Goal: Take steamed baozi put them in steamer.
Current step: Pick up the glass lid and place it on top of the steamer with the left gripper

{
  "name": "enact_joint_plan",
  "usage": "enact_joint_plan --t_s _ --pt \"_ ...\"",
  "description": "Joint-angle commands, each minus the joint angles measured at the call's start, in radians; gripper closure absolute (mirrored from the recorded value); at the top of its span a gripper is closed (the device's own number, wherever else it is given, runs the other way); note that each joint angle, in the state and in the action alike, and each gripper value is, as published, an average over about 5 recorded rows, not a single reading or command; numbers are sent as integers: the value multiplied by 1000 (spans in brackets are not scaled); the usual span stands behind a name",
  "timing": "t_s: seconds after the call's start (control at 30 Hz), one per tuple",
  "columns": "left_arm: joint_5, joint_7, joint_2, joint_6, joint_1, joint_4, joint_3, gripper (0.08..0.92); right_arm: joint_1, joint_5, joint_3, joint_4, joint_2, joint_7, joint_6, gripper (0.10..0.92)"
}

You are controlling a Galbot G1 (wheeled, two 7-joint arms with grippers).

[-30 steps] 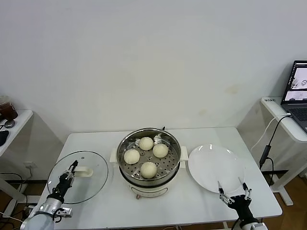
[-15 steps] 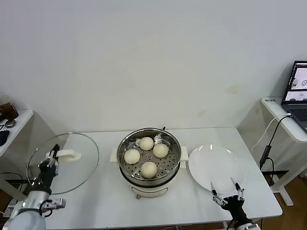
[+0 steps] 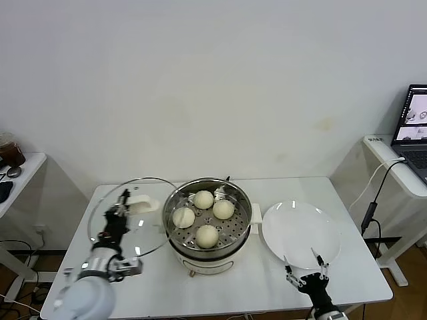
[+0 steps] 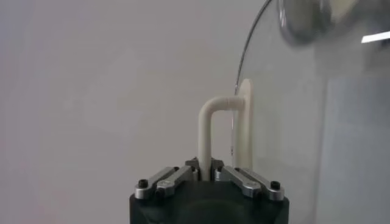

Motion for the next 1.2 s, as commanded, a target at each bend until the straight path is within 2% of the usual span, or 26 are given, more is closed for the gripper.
enact_joint_plan --t_s 0.03,0.2,0.33,1.2 --pt "215 227 -177 152 -341 57 408 826 14 -86 -28 -33 33 17 24 203" --pt "341 298 -246 153 -405 100 455 826 16 -100 -36 -46 37 19 31 203" --pt "377 320 -282 153 -426 127 468 826 16 -103 -39 -52 37 21 34 203" --pt "429 263 -366 151 -396 234 477 826 17 -94 -58 -62 31 16 32 203"
